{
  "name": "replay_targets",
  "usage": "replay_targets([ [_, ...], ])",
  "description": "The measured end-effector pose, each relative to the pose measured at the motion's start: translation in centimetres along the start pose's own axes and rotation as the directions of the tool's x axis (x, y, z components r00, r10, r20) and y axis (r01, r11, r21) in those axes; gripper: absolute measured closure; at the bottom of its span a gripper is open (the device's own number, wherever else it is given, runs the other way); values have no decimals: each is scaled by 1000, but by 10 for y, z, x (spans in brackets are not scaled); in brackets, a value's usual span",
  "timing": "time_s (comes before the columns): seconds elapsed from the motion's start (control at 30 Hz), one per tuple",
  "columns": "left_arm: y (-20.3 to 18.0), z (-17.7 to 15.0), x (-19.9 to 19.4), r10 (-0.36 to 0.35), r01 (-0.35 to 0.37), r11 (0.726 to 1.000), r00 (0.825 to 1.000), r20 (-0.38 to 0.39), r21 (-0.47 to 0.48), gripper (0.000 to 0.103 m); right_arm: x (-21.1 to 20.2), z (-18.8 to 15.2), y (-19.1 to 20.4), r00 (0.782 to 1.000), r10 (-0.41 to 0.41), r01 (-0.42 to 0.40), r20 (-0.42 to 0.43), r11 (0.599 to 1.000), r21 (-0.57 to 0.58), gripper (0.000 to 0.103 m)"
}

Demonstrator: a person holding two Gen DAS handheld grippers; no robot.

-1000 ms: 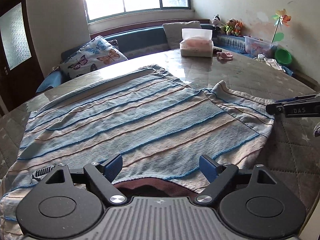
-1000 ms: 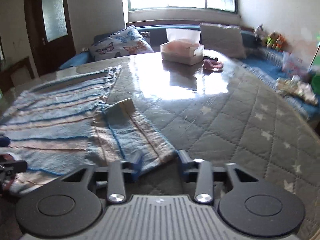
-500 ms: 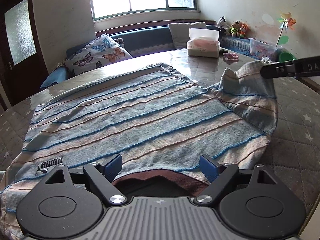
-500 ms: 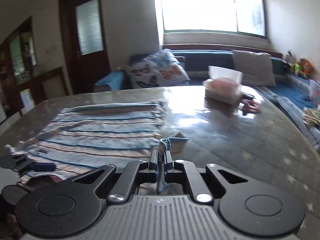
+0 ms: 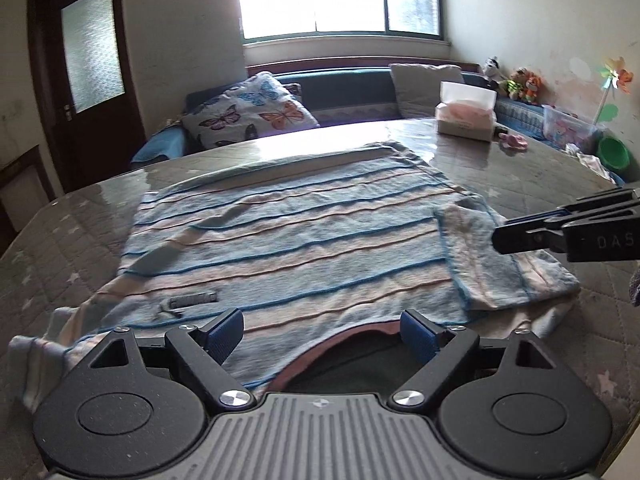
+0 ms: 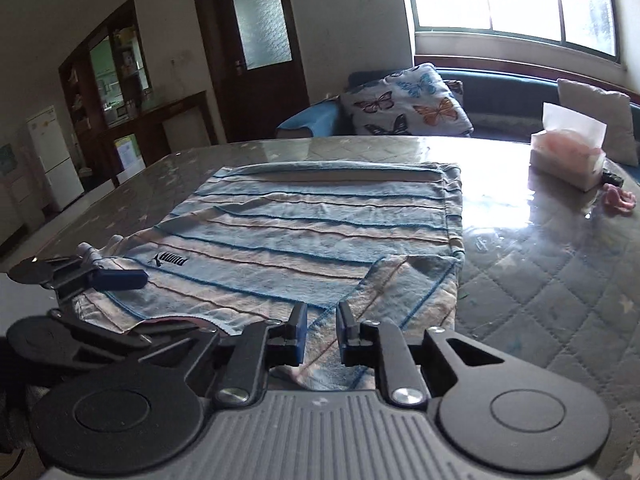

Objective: Fold clothes

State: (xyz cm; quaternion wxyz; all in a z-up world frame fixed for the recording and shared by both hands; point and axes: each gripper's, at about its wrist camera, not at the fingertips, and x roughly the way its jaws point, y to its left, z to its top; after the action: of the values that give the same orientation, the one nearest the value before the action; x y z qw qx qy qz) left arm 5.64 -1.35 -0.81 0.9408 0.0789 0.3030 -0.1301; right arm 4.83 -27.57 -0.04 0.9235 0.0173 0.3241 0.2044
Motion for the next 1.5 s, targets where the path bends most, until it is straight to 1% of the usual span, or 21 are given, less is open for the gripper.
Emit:
replay_targets([
  [0.1, 19, -5, -8, 43, -42, 998, 999, 2, -39, 16, 5, 5, -10, 1000, -30, 30, -4, 999, 14, 88],
  [0.23, 46, -12, -21, 109, -108, 990, 994, 2, -89, 16, 27, 9, -24, 992, -120, 120, -25, 993, -11, 87],
  [0.37, 75, -22, -34, 190, -189, 972, 982, -9, -138, 17, 49, 4, -33, 986, -147, 147, -79, 989, -18, 85],
  [0.43, 91, -28, -39, 232, -232, 958, 973, -20, -168, 17, 52, 1, -31, 985, -154, 151, -76, 988, -40, 82],
  [0.53, 119, -34, -43, 294, -296, 927, 955, -45, -230, 17, 49, 0, -25, 985, -152, 148, -77, 987, -60, 74],
  [0.67, 156, -40, -45, 353, -362, 868, 931, -89, -340, 20, 49, 0, -20, 985, -154, 148, -83, 986, -74, 69],
  [0.7, 165, -41, -44, 362, -374, 852, 926, -102, -367, 22, 49, 0, -20, 984, -155, 149, -83, 986, -74, 69],
  [0.8, 188, -47, -37, 354, -380, 818, 924, -143, -432, 32, 46, 1, -17, 984, -155, 149, -83, 986, -67, 68],
  [0.87, 198, -51, -31, 336, -373, 810, 928, -164, -453, 38, 42, 1, -11, 987, -142, 136, -80, 988, -78, 68],
  [0.9, 201, -53, -29, 329, -371, 808, 928, -172, -457, 43, 38, 2, -5, 989, -130, 122, -77, 988, -95, 68],
  [0.93, 203, -55, -27, 324, -369, 808, 929, -178, -458, 51, 34, 2, 2, 991, -115, 106, -73, 988, -115, 68],
  [1.0, 205, -57, -24, 312, -360, 813, 933, -180, -457, 60, 29, 4, 15, 994, -74, 63, -74, 987, -147, 67],
  [1.07, 205, -59, -24, 312, -358, 815, 934, -177, -455, 69, 24, 4, 34, 996, -20, 4, -83, 981, -196, 62],
  [1.1, 205, -59, -24, 310, -356, 817, 934, -174, -454, 80, 23, 4, 45, 996, 9, -30, -89, 973, -229, 62],
  [1.13, 205, -60, -25, 309, -354, 818, 935, -171, -453, 82, 22, 3, 59, 994, 48, -73, -100, 961, -268, 62],
  [1.2, 204, -61, -27, 303, -346, 820, 938, -168, -456, 83, 23, 0, 85, 985, 116, -152, -126, 930, -335, 62],
  [1.27, 204, -62, -31, 297, -340, 820, 941, -164, -461, 83, 25, -5, 114, 969, 189, -239, -162, 885, -399, 62],
  [1.37, 204, -63, -36, 294, -335, 815, 942, -159, -473, 81, 30, -12, 150, 947, 251, -318, -199, 821, -475, 62],
  [1.4, 205, -63, -38, 292, -332, 814, 943, -157, -477, 76, 32, -14, 160, 941, 268, -338, -209, 799, -497, 62],
  [1.43, 206, -64, -39, 290, -329, 813, 944, -156, -480, 69, 35, -16, 168, 935, 279, -353, -217, 781, -515, 62],
  [1.5, 209, -62, -40, 292, -331, 809, 943, -158, -485, 58, 40, -18, 180, 930, 287, -367, -229, 756, -542, 62],
])
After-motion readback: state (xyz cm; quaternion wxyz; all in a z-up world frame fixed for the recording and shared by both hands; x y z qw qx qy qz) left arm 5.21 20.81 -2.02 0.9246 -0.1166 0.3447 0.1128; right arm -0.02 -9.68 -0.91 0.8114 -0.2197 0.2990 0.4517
